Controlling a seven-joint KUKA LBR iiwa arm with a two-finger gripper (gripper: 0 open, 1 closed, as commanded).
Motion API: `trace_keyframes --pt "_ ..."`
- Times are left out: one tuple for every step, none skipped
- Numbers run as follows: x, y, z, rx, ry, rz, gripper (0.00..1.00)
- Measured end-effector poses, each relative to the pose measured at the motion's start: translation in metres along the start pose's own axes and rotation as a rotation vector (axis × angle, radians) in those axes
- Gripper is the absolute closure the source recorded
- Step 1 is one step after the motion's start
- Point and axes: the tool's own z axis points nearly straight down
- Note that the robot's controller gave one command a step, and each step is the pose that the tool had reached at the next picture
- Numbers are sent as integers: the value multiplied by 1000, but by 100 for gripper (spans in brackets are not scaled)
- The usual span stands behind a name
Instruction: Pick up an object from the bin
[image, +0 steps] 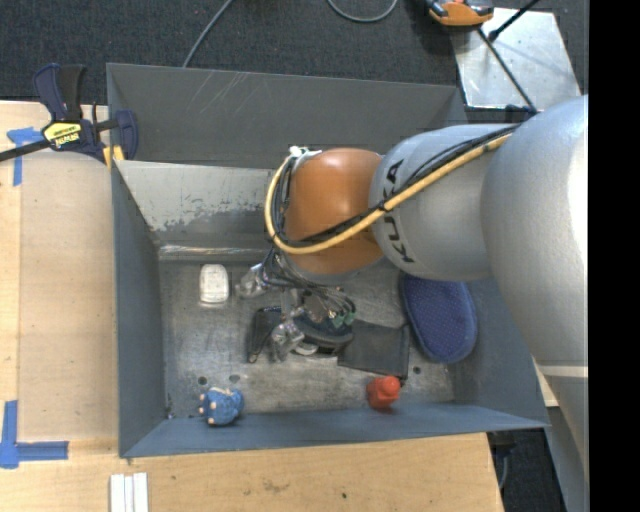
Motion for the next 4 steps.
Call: trace_keyframes --pt "0 0 0 -1 0 4 0" --pt "-3 0 -3 -1 -7 5 100" --pt "-4 -1 -51 1 1 9 100" --pt "-4 -2 -83 2 2 13 100"
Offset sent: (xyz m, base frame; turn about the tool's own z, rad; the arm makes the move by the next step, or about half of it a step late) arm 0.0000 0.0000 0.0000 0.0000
